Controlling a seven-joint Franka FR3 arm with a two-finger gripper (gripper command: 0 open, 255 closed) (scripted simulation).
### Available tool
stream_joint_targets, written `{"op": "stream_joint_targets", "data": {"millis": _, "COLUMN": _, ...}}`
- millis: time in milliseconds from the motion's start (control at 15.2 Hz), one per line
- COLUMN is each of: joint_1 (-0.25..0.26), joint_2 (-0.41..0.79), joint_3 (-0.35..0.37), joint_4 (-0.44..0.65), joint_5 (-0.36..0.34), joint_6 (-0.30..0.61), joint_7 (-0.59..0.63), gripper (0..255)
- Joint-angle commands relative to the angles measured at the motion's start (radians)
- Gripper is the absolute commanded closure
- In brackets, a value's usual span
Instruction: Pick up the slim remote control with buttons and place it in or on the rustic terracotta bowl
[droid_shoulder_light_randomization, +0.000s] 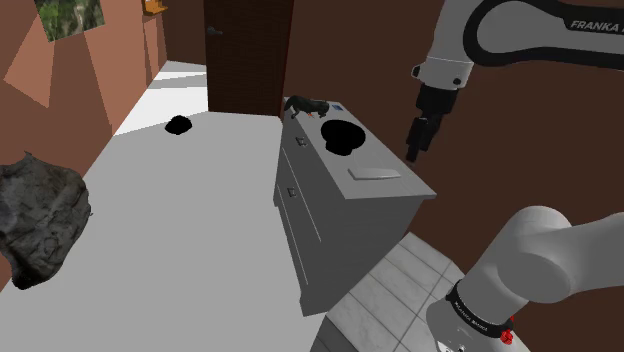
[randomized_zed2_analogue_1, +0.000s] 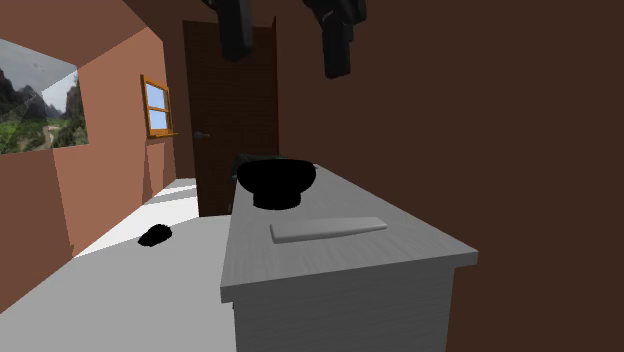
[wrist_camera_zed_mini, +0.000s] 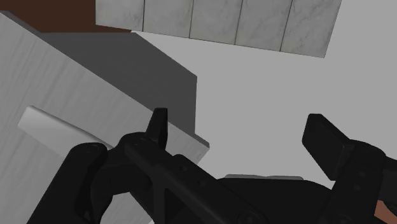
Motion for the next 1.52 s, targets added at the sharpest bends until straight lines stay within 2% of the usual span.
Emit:
{"op": "stream_joint_targets", "data": {"millis": 0, "joint_1": 0.000, "joint_2": 0.000, "joint_3": 0.000, "joint_4": 0.000, "joint_5": 0.000, "joint_6": 0.000, "joint_7": 0.000, "gripper": 0}}
{"op": "stream_joint_targets", "data": {"millis": 198, "joint_1": 0.006, "joint_2": 0.003, "joint_3": -0.079, "joint_4": -0.054, "joint_5": -0.061, "joint_6": 0.072, "joint_7": -0.161, "gripper": 0}}
{"op": "stream_joint_targets", "data": {"millis": 462, "joint_1": -0.011, "joint_2": 0.047, "joint_3": -0.169, "joint_4": -0.098, "joint_5": -0.125, "joint_6": 0.185, "joint_7": -0.384, "gripper": 0}}
{"op": "stream_joint_targets", "data": {"millis": 726, "joint_1": -0.021, "joint_2": 0.138, "joint_3": -0.257, "joint_4": -0.109, "joint_5": -0.171, "joint_6": 0.310, "joint_7": -0.604, "gripper": 0}}
{"op": "stream_joint_targets", "data": {"millis": 924, "joint_1": -0.002, "joint_2": 0.228, "joint_3": -0.336, "joint_4": -0.094, "joint_5": -0.195, "joint_6": 0.405, "joint_7": -0.761, "gripper": 0}}
{"op": "stream_joint_targets", "data": {"millis": 1188, "joint_1": 0.040, "joint_2": 0.375, "joint_3": -0.438, "joint_4": -0.046, "joint_5": -0.191, "joint_6": 0.526, "joint_7": -0.976, "gripper": 0}}
{"op": "stream_joint_targets", "data": {"millis": 1452, "joint_1": 0.095, "joint_2": 0.545, "joint_3": -0.529, "joint_4": 0.028, "joint_5": -0.128, "joint_6": 0.633, "joint_7": -1.211, "gripper": 0}}
